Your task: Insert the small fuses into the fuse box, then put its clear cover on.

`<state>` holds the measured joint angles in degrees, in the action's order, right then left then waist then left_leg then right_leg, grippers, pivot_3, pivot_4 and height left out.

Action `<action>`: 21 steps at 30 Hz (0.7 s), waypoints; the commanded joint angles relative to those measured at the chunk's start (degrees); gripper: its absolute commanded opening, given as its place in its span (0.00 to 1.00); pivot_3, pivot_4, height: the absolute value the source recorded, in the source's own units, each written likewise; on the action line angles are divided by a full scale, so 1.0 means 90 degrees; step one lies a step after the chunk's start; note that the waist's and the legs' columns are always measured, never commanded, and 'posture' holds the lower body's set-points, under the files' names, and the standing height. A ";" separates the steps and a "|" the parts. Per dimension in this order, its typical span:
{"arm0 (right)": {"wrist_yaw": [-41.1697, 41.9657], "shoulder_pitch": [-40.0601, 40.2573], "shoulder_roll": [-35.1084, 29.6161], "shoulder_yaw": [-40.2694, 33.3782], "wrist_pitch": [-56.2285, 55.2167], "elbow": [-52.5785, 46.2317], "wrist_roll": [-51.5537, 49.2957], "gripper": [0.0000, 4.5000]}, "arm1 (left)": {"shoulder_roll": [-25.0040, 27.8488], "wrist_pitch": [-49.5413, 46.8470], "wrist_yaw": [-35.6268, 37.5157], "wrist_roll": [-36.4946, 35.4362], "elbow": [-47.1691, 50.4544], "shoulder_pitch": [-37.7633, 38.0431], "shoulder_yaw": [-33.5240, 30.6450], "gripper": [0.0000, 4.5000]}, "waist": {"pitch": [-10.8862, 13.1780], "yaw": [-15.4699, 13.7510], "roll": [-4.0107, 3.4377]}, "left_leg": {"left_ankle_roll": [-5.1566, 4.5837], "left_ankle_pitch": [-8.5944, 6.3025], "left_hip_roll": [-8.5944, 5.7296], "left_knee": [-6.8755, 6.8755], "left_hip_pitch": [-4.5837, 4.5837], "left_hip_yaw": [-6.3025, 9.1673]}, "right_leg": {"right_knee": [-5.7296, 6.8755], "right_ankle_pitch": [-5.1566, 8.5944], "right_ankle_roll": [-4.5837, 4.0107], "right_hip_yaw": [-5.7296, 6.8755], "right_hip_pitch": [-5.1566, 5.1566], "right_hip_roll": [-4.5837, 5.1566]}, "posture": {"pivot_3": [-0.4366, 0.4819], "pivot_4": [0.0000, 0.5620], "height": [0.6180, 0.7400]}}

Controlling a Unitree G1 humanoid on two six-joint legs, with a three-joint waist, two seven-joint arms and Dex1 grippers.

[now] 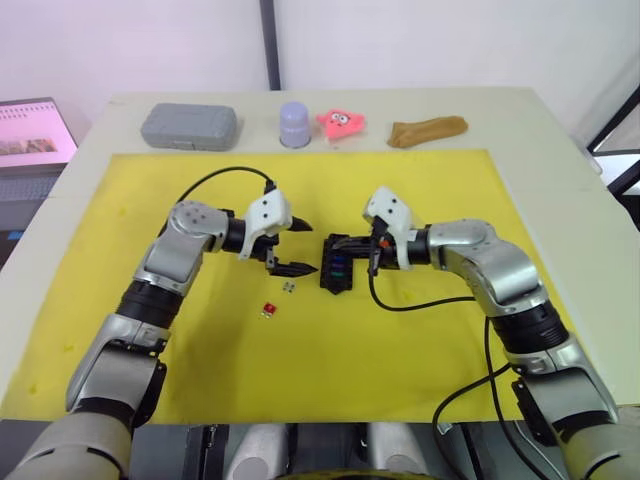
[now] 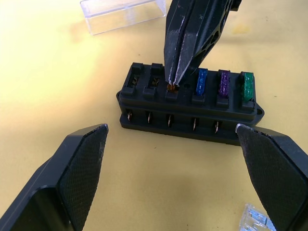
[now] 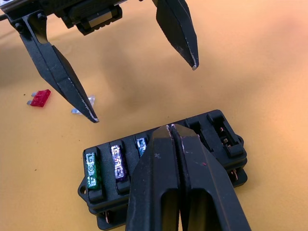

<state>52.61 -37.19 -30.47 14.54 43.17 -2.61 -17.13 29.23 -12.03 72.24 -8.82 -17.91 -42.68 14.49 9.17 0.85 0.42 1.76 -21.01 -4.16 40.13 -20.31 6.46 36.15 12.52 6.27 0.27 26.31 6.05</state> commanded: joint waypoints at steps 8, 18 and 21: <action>0.0031 -0.0553 -0.0299 -0.0977 0.0765 -0.1021 -0.0868 0.01 | 0.0286 -0.0477 0.0204 -0.0578 0.0635 -0.0077 -0.0541 1.00 | 0.0003 0.0023 -0.0003 | 0.0000 0.0000 0.0002 0.0000 -0.0017 0.0000 | 0.0004 0.0000 0.0000 0.0000 0.0021 0.0000 | 0.48 0.27 1.00; 0.0816 0.0816 -0.2465 -0.1306 0.0068 -0.2207 -0.0653 0.18 | 0.1577 -0.1253 0.0386 -0.1041 0.1530 0.0710 -0.1225 1.00 | 0.0005 -0.0007 -0.0001 | -0.0001 -0.0001 0.0002 -0.0004 -0.0017 -0.0004 | -0.0002 0.0000 0.0000 -0.0001 0.0017 0.0000 | 0.48 0.27 1.00; 0.1172 0.1487 -0.3012 -0.1766 -0.0164 -0.2473 -0.0824 0.54 | 0.2055 -0.1450 0.0473 -0.1223 0.1765 0.1099 -0.1514 1.00 | 0.0006 -0.0012 -0.0002 | -0.0002 -0.0001 0.0005 -0.0004 -0.0015 -0.0008 | -0.0001 0.0000 0.0000 -0.0001 0.0016 -0.0001 | 0.48 0.27 1.00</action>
<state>61.64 -24.07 -56.08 2.37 43.51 -22.04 -23.43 46.36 -24.43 76.00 -18.20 -4.47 -33.11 3.41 9.22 0.74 0.40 1.75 -21.01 -4.12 40.09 -20.45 6.37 36.12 12.52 6.27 0.25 26.47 6.05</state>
